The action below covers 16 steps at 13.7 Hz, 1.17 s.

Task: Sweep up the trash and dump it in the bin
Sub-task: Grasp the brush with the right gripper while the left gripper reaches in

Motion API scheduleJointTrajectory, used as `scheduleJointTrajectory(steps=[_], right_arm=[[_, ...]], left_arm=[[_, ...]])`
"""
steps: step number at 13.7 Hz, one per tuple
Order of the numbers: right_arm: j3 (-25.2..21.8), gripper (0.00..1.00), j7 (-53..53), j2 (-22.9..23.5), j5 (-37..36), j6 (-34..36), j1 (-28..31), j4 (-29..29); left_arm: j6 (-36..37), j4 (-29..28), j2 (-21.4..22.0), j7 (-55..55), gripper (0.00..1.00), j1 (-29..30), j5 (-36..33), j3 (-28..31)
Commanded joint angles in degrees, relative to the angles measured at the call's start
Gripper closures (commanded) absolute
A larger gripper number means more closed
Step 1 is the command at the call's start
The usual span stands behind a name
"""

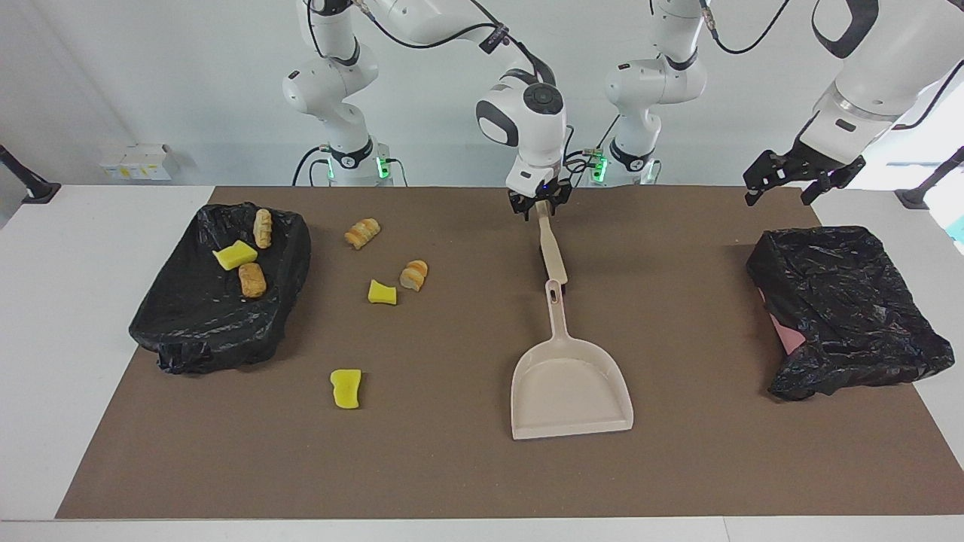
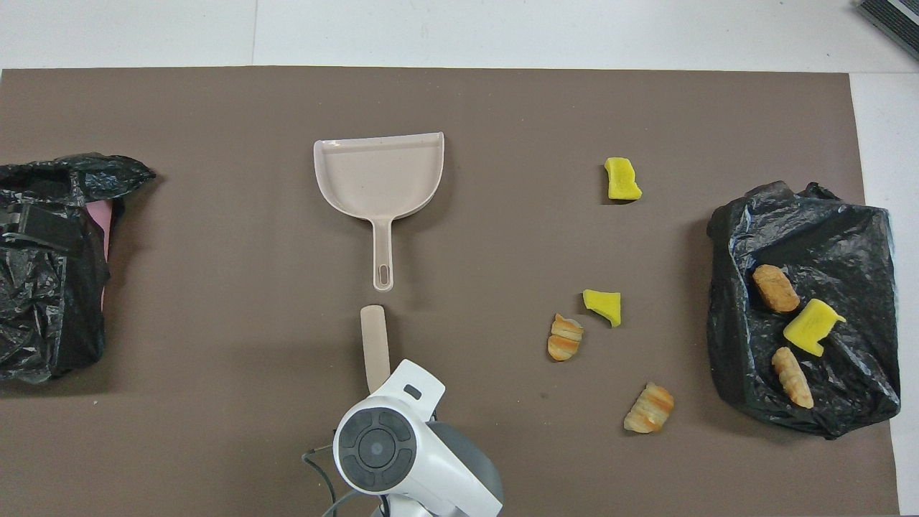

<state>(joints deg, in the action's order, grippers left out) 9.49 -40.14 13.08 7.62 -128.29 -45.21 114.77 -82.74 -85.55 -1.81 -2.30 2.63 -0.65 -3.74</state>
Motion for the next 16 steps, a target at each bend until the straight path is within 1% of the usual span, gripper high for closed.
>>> scheduleJointTrajectory(steps=[1,2,3,5,7,8,9,10,11,14,16], right_arm=[[0.4,0.37,-2.6,-1.0,1.3,-2.1,-0.8,2.2],[0.4,0.37,-3.2,-0.2,1.9,-3.7,-2.0,2.3],[0.4,0.37,-3.5,-0.1,2.7,-3.7,-2.1,2.2],[0.4,0.42,-3.6,0.0,2.8,-3.7,-2.3,2.0],[0.4,0.51,-4.9,0.0,2.8,-3.1,-2.3,1.8],[0.4,0.65,-5.5,-0.4,2.8,-2.5,-2.3,2.2],[0.4,0.84,-6.5,-0.9,2.7,-0.6,-2.5,2.2],[0.4,0.99,-8.8,-1.6,2.6,1.4,-2.5,2.2],[0.4,1.00,-11.4,-2.9,2.3,3.2,-2.5,2.3],[0.3,1.00,-12.8,-7.0,1.7,12.7,-1.8,2.2],[0.0,1.00,-15.6,-9.7,1.6,20.9,-1.0,2.4]], left_arm=[[0.8,0.2,0.5,-0.5,0.00,0.3,-0.6,-0.2],[0.8,0.2,0.5,-0.5,0.00,0.4,-0.6,-0.2],[0.8,0.2,0.5,-0.5,0.00,0.4,-0.6,-0.2],[0.8,0.2,0.5,-0.6,0.00,0.5,-0.6,-0.2],[0.8,0.2,0.5,-0.6,0.00,0.4,-0.6,-0.2],[0.8,0.2,0.5,-0.5,0.00,0.4,-0.6,-0.2],[0.8,0.2,0.5,-0.5,0.00,0.4,-0.6,-0.2],[0.8,0.2,0.5,-0.5,0.00,0.4,-0.6,-0.2],[0.8,0.2,0.5,-0.5,0.00,0.4,-0.6,-0.2],[0.9,0.2,0.5,-0.5,0.00,0.4,-0.5,-0.2],[0.7,0.0,0.5,0.0,0.00,0.4,-0.1,-0.3]])
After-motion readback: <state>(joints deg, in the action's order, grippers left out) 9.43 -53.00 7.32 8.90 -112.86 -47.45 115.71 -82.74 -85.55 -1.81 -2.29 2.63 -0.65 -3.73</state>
